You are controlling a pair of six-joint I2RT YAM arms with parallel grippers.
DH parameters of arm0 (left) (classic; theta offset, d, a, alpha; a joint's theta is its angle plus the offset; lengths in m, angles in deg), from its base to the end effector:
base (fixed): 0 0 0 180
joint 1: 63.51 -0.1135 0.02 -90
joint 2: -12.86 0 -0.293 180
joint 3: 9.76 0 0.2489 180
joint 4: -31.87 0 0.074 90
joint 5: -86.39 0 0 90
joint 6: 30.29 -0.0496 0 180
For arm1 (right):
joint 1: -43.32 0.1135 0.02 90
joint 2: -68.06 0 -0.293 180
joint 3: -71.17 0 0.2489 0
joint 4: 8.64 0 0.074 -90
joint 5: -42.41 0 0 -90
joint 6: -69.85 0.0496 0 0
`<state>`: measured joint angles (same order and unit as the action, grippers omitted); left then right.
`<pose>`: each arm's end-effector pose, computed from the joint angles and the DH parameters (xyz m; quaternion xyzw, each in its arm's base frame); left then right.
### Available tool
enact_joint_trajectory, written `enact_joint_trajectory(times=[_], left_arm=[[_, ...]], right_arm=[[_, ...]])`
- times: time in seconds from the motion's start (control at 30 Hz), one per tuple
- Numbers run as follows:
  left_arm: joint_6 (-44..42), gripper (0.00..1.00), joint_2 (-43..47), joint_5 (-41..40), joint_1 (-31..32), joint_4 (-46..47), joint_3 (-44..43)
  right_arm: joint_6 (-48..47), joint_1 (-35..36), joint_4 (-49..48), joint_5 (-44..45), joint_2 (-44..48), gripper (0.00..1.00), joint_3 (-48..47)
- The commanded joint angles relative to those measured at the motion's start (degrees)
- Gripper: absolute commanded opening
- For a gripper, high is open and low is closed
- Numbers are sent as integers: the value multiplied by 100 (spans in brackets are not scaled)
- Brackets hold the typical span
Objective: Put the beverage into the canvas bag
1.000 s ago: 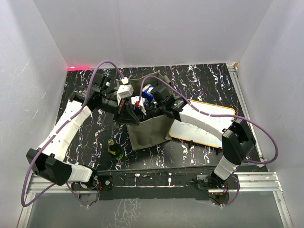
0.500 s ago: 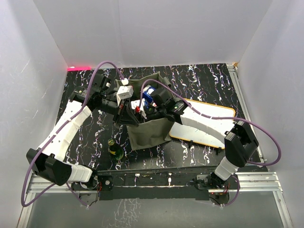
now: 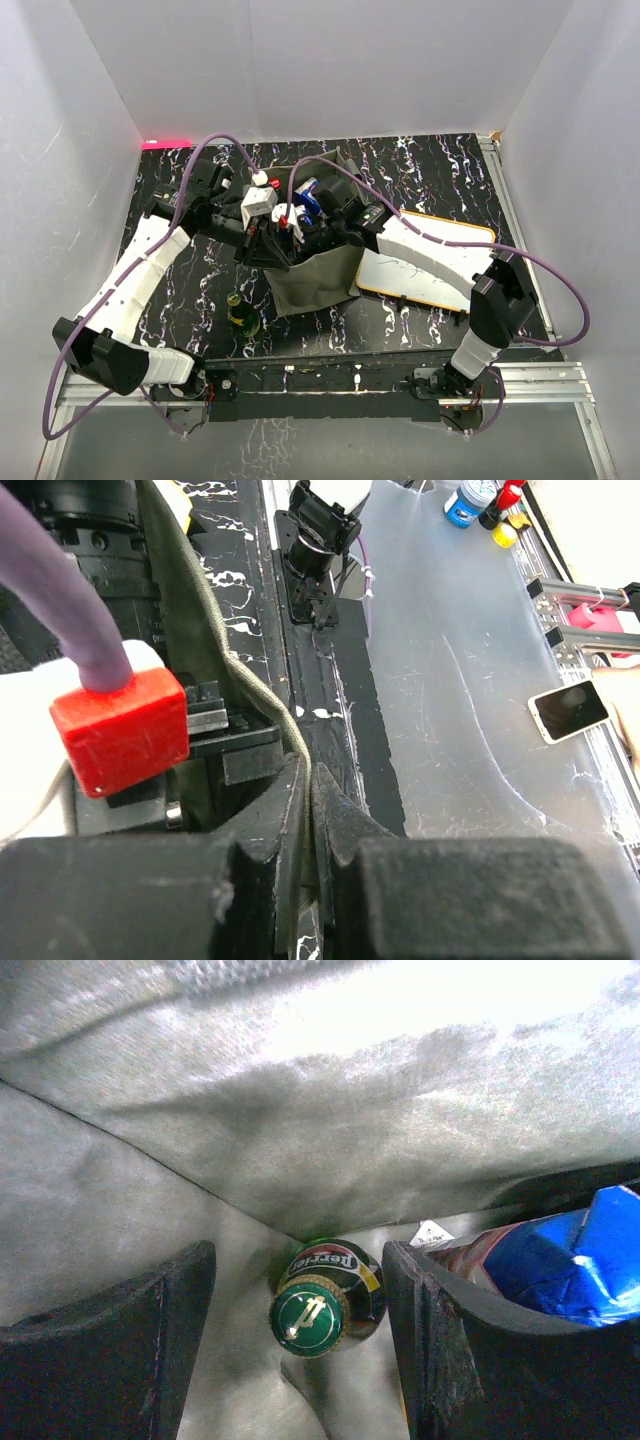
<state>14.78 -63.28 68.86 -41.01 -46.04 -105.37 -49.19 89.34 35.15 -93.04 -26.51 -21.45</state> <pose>0.1953 -0.1321 0.4051 0.5645 0.5564 -0.5153 0.3258 0.2301 0.2894 0.3192 -0.6359 0.5889 0.4052 0.2908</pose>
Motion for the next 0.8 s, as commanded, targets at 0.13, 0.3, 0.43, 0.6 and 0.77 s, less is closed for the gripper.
enact_joint_trajectory(times=[0.13,0.3,0.43,0.6,0.77], left_arm=[[-357,9,238,681,-124,-243,-123],[-466,22,268,877,-225,-351,-213],[-601,34,300,954,-300,-474,-289],[-857,48,395,1087,-457,-657,-394],[-1000,61,579,1127,-776,-782,-483]], right_arm=[[210,3,317,-660,180,72,-678],[284,-155,334,-762,271,72,-842],[285,-220,362,-708,325,72,-936],[314,-333,360,-672,398,72,-978],[407,-446,357,-683,514,72,-1099]])
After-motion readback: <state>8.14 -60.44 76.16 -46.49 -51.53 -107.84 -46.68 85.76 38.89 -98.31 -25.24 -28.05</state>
